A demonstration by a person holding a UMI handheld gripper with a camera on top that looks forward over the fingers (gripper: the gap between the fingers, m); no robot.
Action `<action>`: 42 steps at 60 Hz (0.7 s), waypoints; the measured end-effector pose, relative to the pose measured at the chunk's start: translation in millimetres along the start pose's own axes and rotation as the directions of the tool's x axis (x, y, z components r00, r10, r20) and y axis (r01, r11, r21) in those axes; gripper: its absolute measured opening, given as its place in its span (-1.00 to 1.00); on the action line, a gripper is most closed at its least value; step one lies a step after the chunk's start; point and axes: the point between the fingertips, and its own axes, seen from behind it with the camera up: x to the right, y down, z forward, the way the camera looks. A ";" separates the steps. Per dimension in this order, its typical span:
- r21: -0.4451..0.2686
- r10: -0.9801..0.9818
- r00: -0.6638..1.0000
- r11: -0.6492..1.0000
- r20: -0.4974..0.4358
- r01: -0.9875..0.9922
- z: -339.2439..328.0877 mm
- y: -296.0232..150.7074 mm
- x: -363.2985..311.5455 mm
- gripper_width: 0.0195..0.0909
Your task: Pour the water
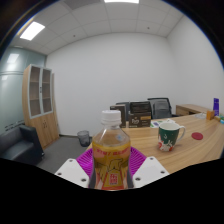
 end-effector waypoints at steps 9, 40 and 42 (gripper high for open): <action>-0.050 0.366 0.930 0.930 0.040 -0.364 28.8 -23.0 22.0 -0.33; -0.150 0.958 -0.252 -0.232 0.136 -0.961 93.6 -113.7 105.5 -0.33; -0.146 0.945 -0.295 -0.275 0.141 -0.950 92.9 -116.5 108.6 -0.34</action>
